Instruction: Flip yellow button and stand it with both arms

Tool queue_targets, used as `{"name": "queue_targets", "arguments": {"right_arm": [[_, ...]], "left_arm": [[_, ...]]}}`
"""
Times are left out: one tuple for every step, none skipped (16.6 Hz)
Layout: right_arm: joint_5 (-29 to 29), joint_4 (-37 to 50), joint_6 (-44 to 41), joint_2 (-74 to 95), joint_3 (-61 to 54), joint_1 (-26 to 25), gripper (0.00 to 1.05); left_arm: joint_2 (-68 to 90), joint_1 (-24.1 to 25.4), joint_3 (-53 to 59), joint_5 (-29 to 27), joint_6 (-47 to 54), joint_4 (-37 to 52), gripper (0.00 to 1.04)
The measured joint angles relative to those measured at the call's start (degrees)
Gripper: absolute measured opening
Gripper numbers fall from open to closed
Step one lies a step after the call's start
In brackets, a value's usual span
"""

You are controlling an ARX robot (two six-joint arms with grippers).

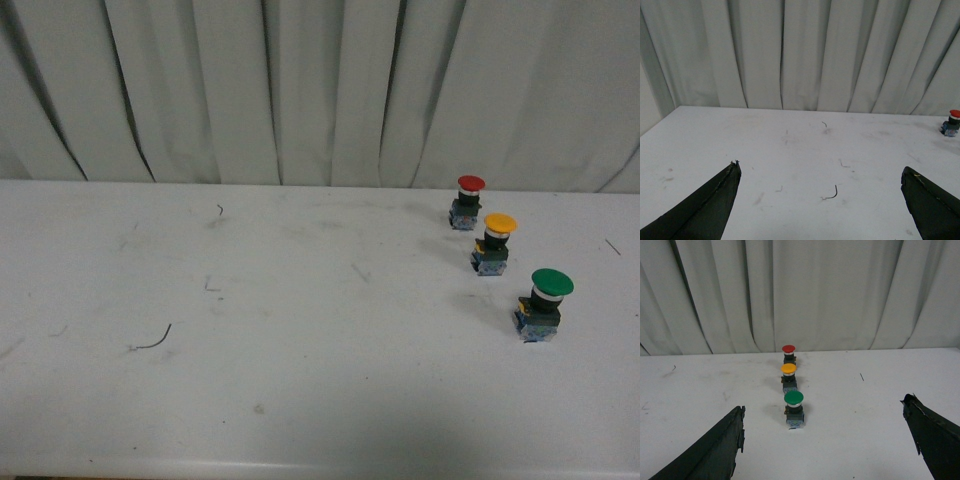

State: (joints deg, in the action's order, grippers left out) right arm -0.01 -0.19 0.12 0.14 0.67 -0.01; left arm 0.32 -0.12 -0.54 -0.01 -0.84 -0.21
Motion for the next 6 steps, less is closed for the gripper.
{"name": "queue_targets", "arguments": {"right_arm": [[0.0,0.0,0.0,0.0,0.0,0.0,0.98],[0.02,0.02,0.0,0.0,0.0,0.0,0.98],[0.02,0.02,0.0,0.0,0.0,0.0,0.98],[0.02,0.02,0.0,0.0,0.0,0.0,0.98],[0.0,0.0,0.0,0.0,0.0,0.0,0.98],[0.02,0.02,0.0,0.0,0.0,0.0,0.98]], "left_arm": [[0.0,0.0,0.0,0.0,0.0,0.0,0.98],[0.0,0.02,0.0,0.0,0.0,0.0,0.98],[0.0,0.0,0.0,0.0,0.0,0.0,0.98],[0.0,0.0,0.0,0.0,0.0,0.0,0.98],[0.0,0.0,0.0,0.0,0.0,0.0,0.98],[0.0,0.0,0.0,0.0,0.0,0.0,0.98]]}}
